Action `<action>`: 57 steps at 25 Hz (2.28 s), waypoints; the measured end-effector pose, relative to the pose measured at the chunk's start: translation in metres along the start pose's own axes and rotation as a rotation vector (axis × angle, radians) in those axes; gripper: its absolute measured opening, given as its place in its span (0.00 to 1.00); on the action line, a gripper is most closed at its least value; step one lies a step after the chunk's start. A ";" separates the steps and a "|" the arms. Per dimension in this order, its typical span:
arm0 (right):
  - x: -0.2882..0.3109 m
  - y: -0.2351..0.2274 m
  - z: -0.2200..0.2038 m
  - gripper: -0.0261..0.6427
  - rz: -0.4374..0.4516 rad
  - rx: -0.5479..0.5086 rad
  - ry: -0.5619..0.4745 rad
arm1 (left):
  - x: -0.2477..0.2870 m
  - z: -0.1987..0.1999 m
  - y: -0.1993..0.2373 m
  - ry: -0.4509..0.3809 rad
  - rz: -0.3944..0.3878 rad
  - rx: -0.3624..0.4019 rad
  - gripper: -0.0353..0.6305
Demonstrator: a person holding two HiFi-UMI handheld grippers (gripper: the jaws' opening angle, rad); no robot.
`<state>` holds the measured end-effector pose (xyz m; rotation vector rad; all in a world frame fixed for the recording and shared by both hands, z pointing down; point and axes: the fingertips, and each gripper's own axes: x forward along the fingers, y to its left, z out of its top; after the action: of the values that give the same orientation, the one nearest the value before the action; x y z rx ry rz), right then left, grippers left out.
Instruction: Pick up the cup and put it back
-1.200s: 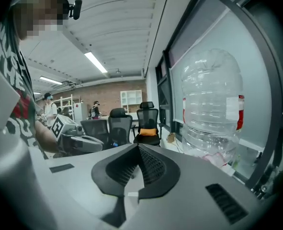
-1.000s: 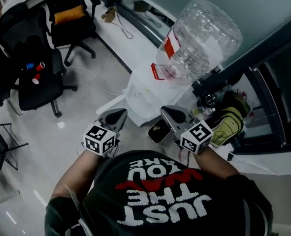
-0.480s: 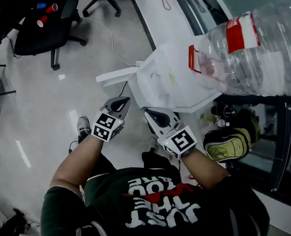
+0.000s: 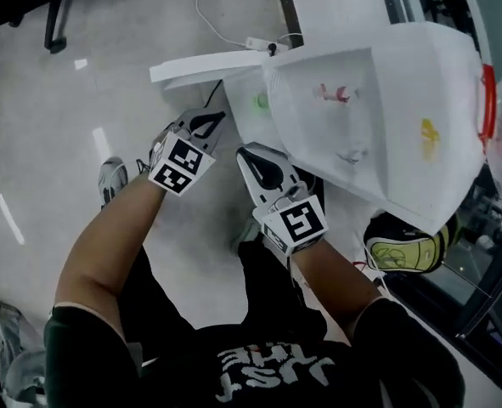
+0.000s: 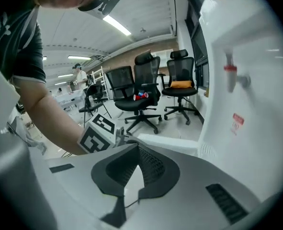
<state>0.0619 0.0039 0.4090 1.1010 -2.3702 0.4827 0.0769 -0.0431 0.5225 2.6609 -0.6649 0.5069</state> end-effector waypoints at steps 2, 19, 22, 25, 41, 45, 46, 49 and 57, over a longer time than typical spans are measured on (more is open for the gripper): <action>0.020 -0.010 -0.037 0.09 -0.018 0.020 0.023 | 0.027 -0.030 0.011 0.009 -0.005 0.024 0.06; 0.074 -0.067 -0.229 0.09 -0.040 0.128 0.164 | 0.215 -0.175 -0.002 0.156 -0.148 0.522 0.11; 0.067 -0.068 -0.244 0.09 -0.024 0.119 0.194 | 0.238 -0.180 -0.013 0.170 -0.176 0.639 0.19; 0.062 -0.069 -0.254 0.09 -0.014 0.123 0.211 | 0.261 -0.188 -0.018 0.196 -0.185 0.793 0.22; 0.057 -0.060 -0.264 0.09 0.022 0.189 0.227 | 0.340 -0.201 -0.030 0.311 -0.221 1.197 0.25; 0.059 -0.058 -0.268 0.09 0.024 0.204 0.229 | 0.341 -0.210 -0.014 0.348 -0.152 1.194 0.08; 0.059 -0.059 -0.268 0.09 0.022 0.203 0.230 | 0.339 -0.208 -0.010 0.345 -0.141 1.173 0.08; 0.057 -0.064 -0.269 0.09 0.016 0.187 0.229 | 0.326 -0.201 -0.006 0.332 -0.138 1.136 0.08; 0.053 -0.057 -0.236 0.09 0.011 0.153 0.238 | 0.255 -0.193 -0.007 0.358 -0.176 1.112 0.08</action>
<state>0.1409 0.0543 0.6394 1.0332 -2.1609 0.7650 0.2424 -0.0540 0.7961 3.3639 0.0260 1.6234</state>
